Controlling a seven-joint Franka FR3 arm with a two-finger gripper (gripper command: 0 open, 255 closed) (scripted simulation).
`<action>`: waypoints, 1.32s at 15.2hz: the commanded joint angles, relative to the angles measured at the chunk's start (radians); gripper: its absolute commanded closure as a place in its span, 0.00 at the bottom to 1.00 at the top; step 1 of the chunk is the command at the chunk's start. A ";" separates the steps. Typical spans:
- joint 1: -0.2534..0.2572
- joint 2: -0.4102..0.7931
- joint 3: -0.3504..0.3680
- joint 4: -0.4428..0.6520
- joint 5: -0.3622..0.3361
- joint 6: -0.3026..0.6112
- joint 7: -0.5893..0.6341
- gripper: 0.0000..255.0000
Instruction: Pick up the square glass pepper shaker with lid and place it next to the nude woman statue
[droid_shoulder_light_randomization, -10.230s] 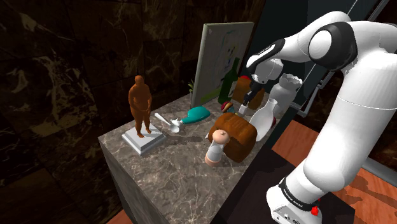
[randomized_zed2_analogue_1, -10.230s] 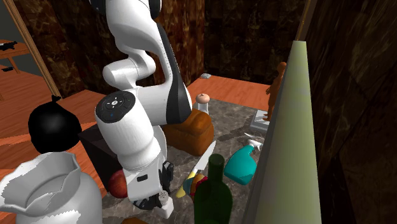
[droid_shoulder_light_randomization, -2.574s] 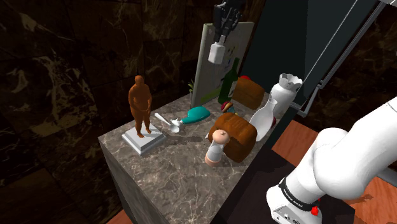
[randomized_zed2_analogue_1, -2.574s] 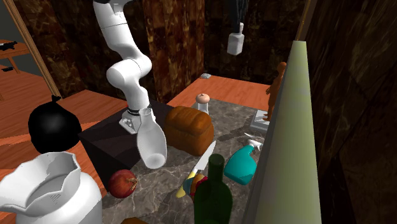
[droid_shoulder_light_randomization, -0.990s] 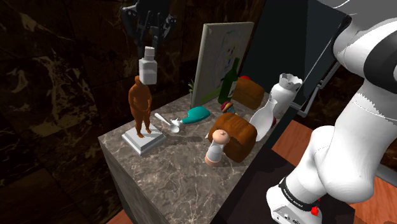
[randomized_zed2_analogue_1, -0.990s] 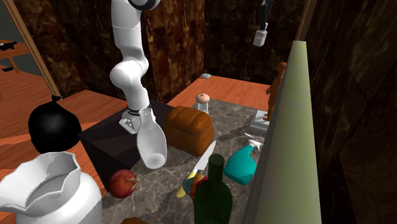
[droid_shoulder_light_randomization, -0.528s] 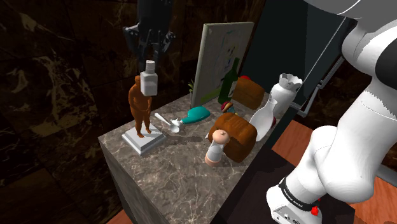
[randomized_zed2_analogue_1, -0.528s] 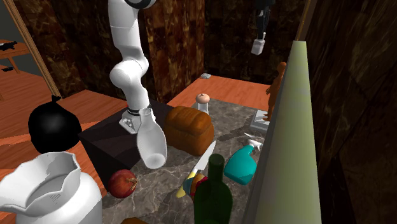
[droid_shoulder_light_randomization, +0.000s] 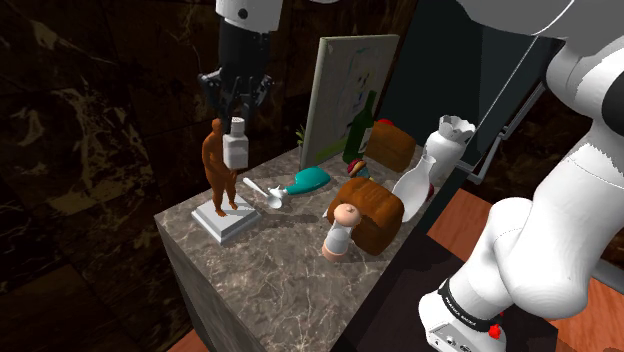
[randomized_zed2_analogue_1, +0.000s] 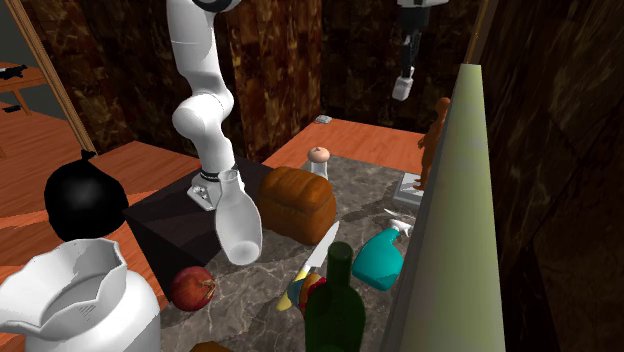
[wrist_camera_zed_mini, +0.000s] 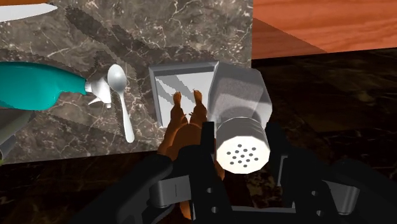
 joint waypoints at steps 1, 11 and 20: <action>0.000 -0.002 0.000 -0.029 0.001 0.027 -0.002 1.00; 0.000 -0.009 0.000 -0.172 0.005 0.163 -0.013 1.00; 0.001 0.004 0.001 -0.278 0.007 0.281 -0.020 1.00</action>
